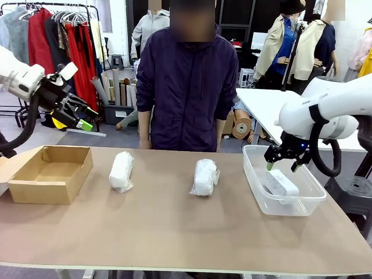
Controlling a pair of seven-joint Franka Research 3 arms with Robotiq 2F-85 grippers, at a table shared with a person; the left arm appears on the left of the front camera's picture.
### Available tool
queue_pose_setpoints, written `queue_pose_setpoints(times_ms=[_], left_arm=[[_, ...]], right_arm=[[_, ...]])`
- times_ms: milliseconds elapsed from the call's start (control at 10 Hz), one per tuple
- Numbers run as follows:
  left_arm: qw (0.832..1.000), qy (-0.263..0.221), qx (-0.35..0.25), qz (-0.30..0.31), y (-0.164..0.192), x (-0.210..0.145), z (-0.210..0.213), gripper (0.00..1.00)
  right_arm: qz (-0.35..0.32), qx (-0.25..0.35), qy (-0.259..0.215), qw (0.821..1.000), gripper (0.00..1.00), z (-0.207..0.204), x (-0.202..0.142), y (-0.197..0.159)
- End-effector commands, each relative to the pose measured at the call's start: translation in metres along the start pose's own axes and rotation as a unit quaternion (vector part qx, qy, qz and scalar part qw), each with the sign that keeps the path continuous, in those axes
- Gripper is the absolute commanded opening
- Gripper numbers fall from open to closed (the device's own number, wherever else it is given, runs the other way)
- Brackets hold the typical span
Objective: Separate and place wrapped and unwrapped clocks.
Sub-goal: If the picked Digital clock is wrapped, place it in the Package Box ; if not, place it in the Organizing box, then pick up the Digital clock indicated by the person.
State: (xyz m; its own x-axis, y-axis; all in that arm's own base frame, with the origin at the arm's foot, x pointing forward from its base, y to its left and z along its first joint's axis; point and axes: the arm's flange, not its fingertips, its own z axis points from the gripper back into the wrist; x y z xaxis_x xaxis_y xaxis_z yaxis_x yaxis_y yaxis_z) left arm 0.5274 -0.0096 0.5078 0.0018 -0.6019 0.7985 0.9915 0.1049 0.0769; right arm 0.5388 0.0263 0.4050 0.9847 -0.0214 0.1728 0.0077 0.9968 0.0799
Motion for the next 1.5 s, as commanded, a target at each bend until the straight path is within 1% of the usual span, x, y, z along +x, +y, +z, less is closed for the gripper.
queue_pose_setpoints(times_ms=[0,100,500,600,700,800,900,1000,1100,1200,1300,1400], left_arm=[[1.0,-0.004,0.001,0.001,-0.002,0.002,0.001,1.0],[1.0,-0.004,0.001,0.001,-0.002,0.002,0.001,1.0],[1.0,-0.004,0.001,0.001,-0.002,0.002,0.001,1.0],[1.0,-0.004,0.001,0.001,-0.002,0.002,0.001,1.0],[1.0,-0.004,0.001,0.001,-0.002,0.002,0.001,1.0],[1.0,-0.004,0.001,0.001,-0.002,0.002,0.001,1.0],[1.0,-0.004,0.001,0.001,-0.002,0.002,0.001,1.0],[1.0,-0.004,0.001,0.001,-0.002,0.002,0.001,1.0],[1.0,-0.004,0.001,0.001,-0.002,0.002,0.001,1.0],[1.0,-0.004,0.001,0.001,-0.002,0.002,0.001,1.0],[1.0,-0.004,0.001,0.001,-0.002,0.002,0.001,1.0],[1.0,-0.004,0.001,0.001,-0.002,0.002,0.001,1.0]], right_arm=[[-0.021,0.036,-0.003,0.999,1.0,0.016,-0.004,-0.01],[0.0,0.0,0.0,1.0,1.0,0.0,0.0,0.0],[-0.006,0.007,0.005,1.0,1.0,0.003,-0.002,-0.001],[0.041,0.034,0.001,0.999,1.0,0.006,-0.002,0.004],[0.105,0.055,-0.017,0.993,1.0,0.02,0.003,0.002],[0.162,0.077,-0.028,0.983,1.0,0.035,0.01,0.005],[0.248,0.122,-0.027,0.961,1.0,0.054,0.006,0.016],[0.315,0.153,-0.016,0.937,1.0,0.076,0.013,0.015],[0.347,0.181,-0.022,0.92,1.0,0.087,0.013,0.023],[0.414,0.205,0.0,0.887,1.0,0.1,0.015,0.025],[0.46,0.231,0.018,0.857,1.0,0.113,0.017,0.028],[0.495,0.235,0.021,0.836,1.0,0.12,0.016,0.033]])
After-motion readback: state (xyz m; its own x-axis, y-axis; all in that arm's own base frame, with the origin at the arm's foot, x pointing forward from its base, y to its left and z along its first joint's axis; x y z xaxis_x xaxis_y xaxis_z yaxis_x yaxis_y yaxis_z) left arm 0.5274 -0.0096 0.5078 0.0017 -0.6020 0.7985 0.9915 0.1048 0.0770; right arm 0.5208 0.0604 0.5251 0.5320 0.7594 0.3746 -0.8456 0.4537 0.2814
